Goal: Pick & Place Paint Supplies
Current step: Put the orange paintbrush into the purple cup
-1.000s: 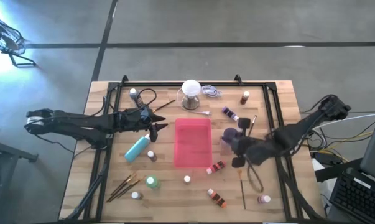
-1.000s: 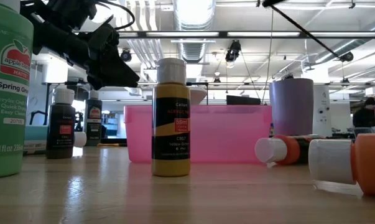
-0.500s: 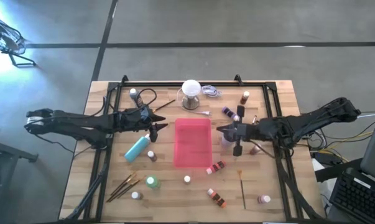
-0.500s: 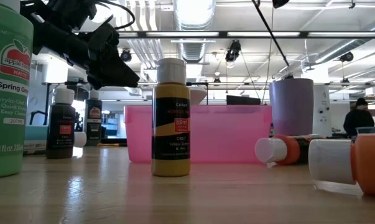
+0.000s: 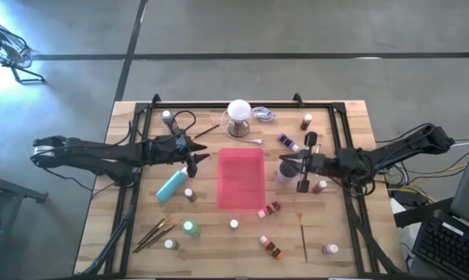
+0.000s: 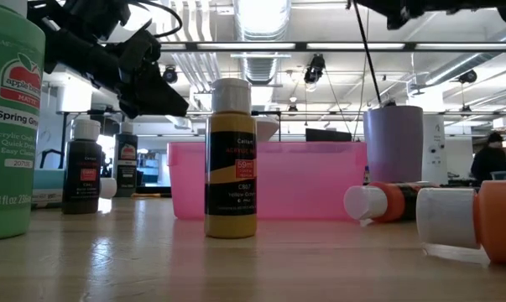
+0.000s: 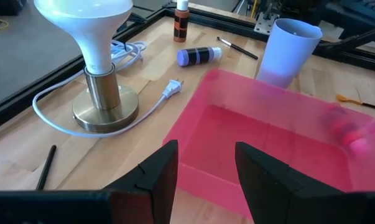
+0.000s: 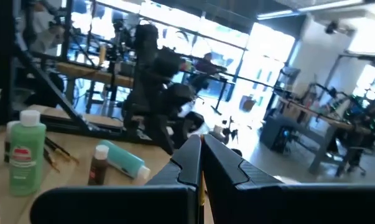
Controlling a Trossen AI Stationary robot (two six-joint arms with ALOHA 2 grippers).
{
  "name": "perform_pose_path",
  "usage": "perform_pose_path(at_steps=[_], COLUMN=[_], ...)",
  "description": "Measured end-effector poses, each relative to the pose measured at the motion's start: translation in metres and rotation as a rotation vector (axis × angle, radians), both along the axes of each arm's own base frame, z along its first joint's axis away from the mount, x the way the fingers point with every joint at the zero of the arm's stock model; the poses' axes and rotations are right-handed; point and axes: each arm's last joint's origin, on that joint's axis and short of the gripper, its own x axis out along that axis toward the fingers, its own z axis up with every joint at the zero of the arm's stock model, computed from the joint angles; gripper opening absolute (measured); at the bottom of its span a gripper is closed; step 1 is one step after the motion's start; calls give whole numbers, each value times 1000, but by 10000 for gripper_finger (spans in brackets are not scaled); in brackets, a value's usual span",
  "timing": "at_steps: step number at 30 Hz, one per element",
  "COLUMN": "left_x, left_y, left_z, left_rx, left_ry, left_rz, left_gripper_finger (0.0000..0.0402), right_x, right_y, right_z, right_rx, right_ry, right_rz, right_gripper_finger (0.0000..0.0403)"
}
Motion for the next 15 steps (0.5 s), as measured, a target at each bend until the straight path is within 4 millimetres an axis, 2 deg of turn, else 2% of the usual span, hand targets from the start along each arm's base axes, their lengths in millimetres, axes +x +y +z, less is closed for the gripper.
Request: perform_pose_path(at_steps=[15], left_x=[1], left_y=[0], left_z=[1], left_rx=[7], left_ry=[-14], left_rz=[-2], left_gripper_finger=[165], right_x=[-22], right_y=[-9], right_z=[-52], right_rx=[163], right_ry=[-37], right_rz=[-54], right_gripper_finger=[8])
